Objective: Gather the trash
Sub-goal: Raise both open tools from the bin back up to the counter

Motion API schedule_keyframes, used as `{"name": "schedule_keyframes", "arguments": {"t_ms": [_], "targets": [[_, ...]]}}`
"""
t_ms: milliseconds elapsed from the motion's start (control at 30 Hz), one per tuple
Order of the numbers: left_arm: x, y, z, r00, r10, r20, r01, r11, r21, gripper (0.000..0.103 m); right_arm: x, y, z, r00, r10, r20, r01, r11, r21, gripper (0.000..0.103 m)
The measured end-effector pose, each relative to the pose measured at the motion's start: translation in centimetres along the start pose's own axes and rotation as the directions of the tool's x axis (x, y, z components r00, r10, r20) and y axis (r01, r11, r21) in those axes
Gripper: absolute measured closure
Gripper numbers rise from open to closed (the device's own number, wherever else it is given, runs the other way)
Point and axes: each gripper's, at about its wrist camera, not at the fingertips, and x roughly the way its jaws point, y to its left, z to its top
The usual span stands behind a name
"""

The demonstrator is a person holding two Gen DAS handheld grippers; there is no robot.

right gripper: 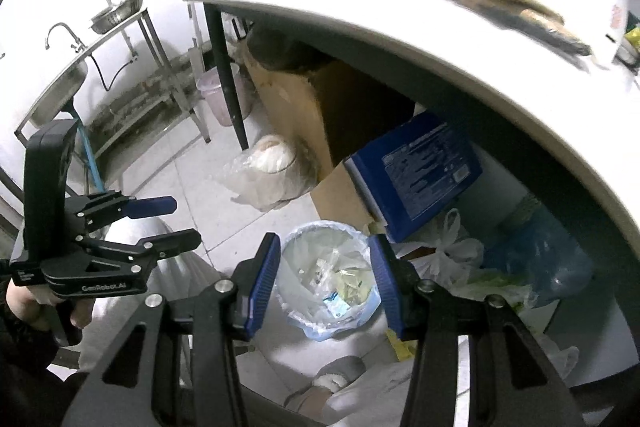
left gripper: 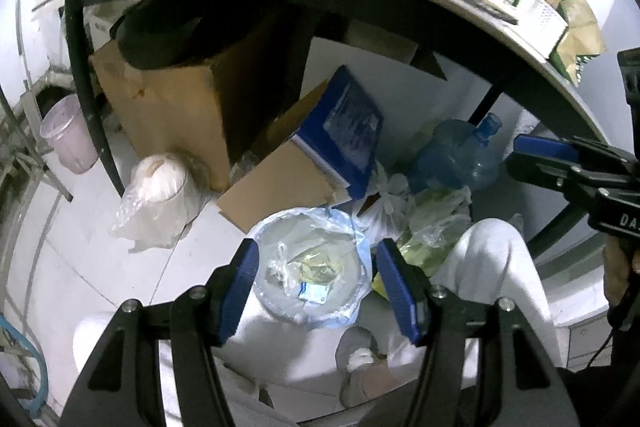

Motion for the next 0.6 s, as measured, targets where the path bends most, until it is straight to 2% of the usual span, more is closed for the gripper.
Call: {"name": "schedule_keyframes", "arguments": {"t_ms": [333, 600], "targets": [[-3.0, -3.5, 2.3, 0.998, 0.007, 0.059, -0.012, 0.996, 0.086, 0.041, -5.6, -1.6, -0.3, 0.996, -0.006, 0.095, 0.004, 1.000, 0.017, 0.059], [-4.2, -6.2, 4.4, 0.996, 0.006, 0.091, -0.017, 0.992, 0.128, 0.041, -8.2, -3.6, 0.4, 0.987, -0.016, 0.157, 0.009, 0.999, 0.042, 0.058]]}}
